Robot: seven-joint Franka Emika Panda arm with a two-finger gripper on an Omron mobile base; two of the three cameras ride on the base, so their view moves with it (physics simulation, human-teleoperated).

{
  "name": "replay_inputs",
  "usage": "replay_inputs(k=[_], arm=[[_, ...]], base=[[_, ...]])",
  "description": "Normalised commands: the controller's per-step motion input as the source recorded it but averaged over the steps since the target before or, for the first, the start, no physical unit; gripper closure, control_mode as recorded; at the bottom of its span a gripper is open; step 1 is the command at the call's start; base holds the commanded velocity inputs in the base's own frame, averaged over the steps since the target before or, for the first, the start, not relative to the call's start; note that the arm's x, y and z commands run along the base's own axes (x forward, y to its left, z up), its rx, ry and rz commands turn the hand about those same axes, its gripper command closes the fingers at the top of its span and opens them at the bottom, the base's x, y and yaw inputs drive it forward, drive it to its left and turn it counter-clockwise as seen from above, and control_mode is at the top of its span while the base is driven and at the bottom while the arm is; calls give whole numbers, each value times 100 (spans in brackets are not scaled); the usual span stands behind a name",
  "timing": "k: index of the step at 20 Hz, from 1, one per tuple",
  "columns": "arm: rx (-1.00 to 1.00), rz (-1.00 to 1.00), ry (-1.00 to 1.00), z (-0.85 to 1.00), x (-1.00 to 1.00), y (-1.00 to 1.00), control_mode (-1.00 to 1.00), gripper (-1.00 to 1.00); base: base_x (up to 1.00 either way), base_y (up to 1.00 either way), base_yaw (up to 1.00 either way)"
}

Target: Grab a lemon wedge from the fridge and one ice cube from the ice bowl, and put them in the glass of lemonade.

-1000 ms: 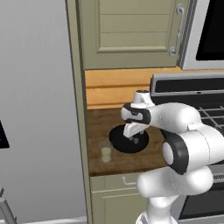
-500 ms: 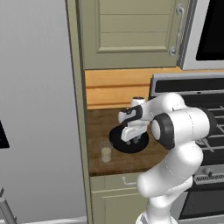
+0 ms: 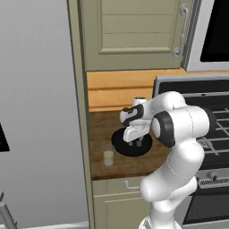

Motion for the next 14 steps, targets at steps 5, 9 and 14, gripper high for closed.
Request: replay_inputs(k=[5,9,14], arm=[[0,-4,0,-12,-6,0,-100,-100],[0,-5,0,-3,-16,0,-100,-100],[0,-2,0,-3,-10,6,-100,-100]], base=[[0,0,0],[0,0,0],[0,0,0]])
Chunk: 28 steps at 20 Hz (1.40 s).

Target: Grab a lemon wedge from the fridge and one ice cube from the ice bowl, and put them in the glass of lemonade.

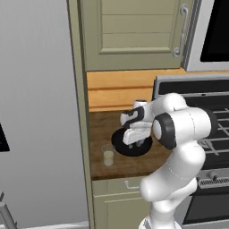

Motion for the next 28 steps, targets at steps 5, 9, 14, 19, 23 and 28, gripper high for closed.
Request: replay_inputs(k=[5,9,14,19,23,28], arm=[[0,0,0,0,-1,17,-100,-100],[0,-1,0,0,-6,12,-100,-100],[0,-5,0,-3,-18,0,-100,-100],[0,-11,0,-6,-1,0,-100,-100],[0,-10,0,-5,7,0,-100,-100],[0,-10,0,-20,0,0,-100,-100]], base=[[0,0,0],[0,0,0],[0,0,0],[0,0,0],[0,0,0],[0,0,0]])
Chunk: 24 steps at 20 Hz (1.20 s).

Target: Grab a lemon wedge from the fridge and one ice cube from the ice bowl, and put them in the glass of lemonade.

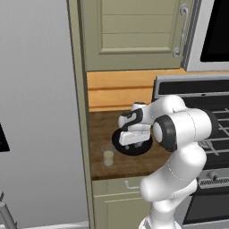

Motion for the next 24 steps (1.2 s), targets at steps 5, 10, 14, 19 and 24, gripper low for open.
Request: replay_inputs(k=[5,10,14,19,24], arm=[[0,-5,0,-10,0,0,-100,-100],[0,-2,0,-4,-1,0,-100,100],[0,0,0,0,0,0,-100,100],[0,0,-2,1,0,0,-100,100],[0,0,-13,82,-31,10,-100,100]], base=[[0,0,0],[0,0,0],[0,0,0],[0,0,0],[0,0,0]])
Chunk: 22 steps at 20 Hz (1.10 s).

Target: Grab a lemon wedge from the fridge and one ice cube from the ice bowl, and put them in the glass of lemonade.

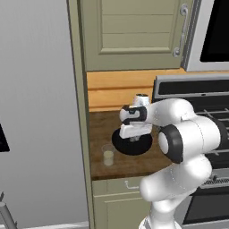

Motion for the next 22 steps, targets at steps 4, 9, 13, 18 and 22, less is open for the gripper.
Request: replay_inputs(k=[4,9,13,18,22], arm=[[0,5,-15,95,-64,29,-100,100],[0,17,-3,56,-36,61,-100,100],[0,29,0,24,-28,83,-100,100],[0,22,0,0,-2,44,-100,100],[0,20,0,-2,0,22,-100,100]], base=[[0,0,0],[0,0,0],[0,0,0],[0,0,0],[0,0,0]])
